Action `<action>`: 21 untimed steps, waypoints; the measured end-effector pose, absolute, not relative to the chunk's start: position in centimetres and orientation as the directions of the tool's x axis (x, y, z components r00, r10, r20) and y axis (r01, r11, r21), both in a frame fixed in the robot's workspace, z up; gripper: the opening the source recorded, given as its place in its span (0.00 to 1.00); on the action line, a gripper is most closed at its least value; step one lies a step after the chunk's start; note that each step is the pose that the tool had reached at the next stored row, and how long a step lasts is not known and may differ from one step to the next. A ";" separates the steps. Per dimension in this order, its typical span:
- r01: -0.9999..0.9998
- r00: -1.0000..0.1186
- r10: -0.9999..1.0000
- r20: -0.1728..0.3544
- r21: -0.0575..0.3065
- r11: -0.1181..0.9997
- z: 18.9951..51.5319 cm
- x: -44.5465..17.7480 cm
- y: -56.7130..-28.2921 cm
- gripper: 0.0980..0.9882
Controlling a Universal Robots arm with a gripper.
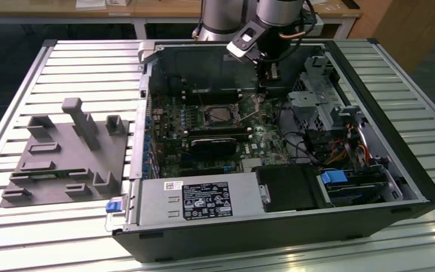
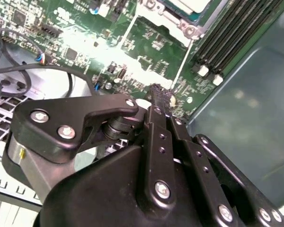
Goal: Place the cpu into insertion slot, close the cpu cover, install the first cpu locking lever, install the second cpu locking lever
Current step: 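Close the cpu cover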
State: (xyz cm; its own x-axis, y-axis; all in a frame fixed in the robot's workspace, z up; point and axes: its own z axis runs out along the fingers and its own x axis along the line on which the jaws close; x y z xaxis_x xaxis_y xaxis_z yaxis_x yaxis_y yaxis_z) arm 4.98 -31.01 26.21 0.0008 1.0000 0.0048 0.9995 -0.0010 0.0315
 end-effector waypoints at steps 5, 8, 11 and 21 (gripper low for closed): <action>1.000 0.001 1.000 0.005 0.031 -0.001 26.1 5.4 -31.7 0.00; 1.000 0.001 1.000 0.005 0.031 -0.001 26.0 5.5 -31.9 0.00; 1.000 0.001 1.000 0.005 0.031 -0.001 25.5 5.5 -32.0 0.00; 1.000 0.001 1.000 0.002 0.031 -0.001 24.6 5.9 -31.9 0.00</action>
